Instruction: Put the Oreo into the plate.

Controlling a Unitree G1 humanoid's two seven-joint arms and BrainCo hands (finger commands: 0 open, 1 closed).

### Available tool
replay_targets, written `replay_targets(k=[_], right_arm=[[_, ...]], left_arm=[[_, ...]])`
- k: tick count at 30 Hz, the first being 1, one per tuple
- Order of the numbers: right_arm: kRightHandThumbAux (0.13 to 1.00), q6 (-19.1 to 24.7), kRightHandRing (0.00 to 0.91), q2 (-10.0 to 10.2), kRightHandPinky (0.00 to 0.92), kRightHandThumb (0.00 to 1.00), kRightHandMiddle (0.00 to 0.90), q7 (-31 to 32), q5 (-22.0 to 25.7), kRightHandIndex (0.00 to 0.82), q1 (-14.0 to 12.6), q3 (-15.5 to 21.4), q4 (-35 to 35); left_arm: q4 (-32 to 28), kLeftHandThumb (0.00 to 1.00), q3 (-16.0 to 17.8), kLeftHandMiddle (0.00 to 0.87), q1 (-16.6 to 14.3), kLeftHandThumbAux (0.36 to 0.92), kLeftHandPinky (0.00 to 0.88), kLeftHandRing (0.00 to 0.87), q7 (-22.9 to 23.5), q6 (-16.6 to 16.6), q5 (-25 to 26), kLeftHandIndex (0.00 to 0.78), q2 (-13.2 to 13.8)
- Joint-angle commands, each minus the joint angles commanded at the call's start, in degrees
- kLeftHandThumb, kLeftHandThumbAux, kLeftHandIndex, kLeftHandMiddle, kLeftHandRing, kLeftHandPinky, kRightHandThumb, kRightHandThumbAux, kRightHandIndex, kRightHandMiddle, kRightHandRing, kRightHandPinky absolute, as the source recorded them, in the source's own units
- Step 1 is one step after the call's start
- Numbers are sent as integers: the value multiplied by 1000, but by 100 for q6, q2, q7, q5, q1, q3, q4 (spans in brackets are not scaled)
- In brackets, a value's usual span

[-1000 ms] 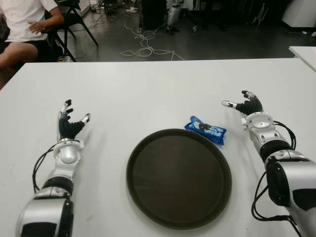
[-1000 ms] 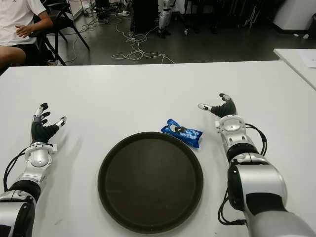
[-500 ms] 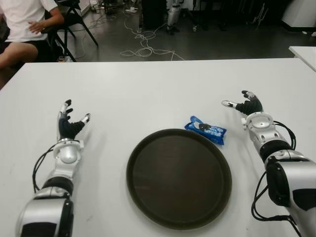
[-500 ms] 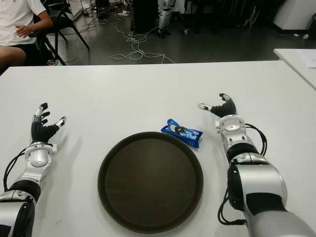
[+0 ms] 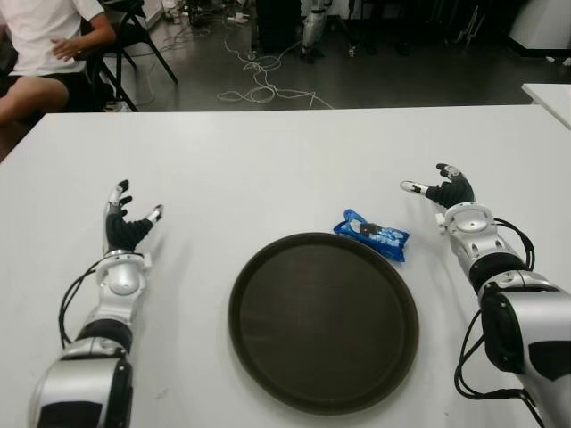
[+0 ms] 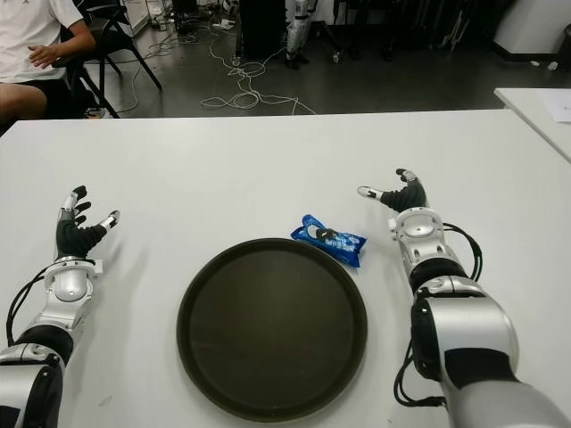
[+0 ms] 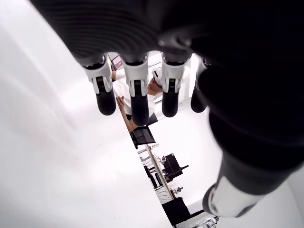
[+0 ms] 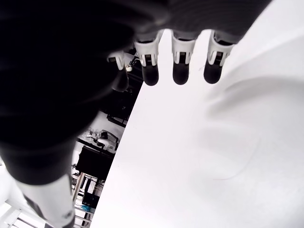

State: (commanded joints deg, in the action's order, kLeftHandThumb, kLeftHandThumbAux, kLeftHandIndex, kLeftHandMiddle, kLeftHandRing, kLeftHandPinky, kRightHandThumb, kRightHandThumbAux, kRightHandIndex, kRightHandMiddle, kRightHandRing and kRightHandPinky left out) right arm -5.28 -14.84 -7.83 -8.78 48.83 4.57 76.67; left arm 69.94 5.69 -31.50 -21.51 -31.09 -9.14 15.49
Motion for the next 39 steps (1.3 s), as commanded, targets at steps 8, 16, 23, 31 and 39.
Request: replay_targets(k=[8,16,23,31,39], right_arm=[[750,0,53,3,46,0,66,-141,-56,107,2,-46,-1],[739,-82,59,4,58,0,63,-214,-34,87,-23,-52,-11],[722,-184,61,-2,46,0,71,-291,-36,93,-43,-44,-7],[715,-302,63,0,52,0,71,-339,-52,92,-65,-66,-3],[690,-366,63,-22,49,0,71,-369,-161,93,-80,-202,-2]], left_arm=[[-5,1,-15,123,2,785,102,111,-5,-25,-20,81,8],[-16,0,-35,113,4,785,95,100,-17,6,-42,69,9],[-38,0,-46,121,10,793,103,108,-45,-8,-54,72,-1],[-44,0,-50,120,6,792,103,109,-45,-3,-50,74,1],[-34,0,-52,130,-2,806,103,116,-38,-10,-51,83,4]])
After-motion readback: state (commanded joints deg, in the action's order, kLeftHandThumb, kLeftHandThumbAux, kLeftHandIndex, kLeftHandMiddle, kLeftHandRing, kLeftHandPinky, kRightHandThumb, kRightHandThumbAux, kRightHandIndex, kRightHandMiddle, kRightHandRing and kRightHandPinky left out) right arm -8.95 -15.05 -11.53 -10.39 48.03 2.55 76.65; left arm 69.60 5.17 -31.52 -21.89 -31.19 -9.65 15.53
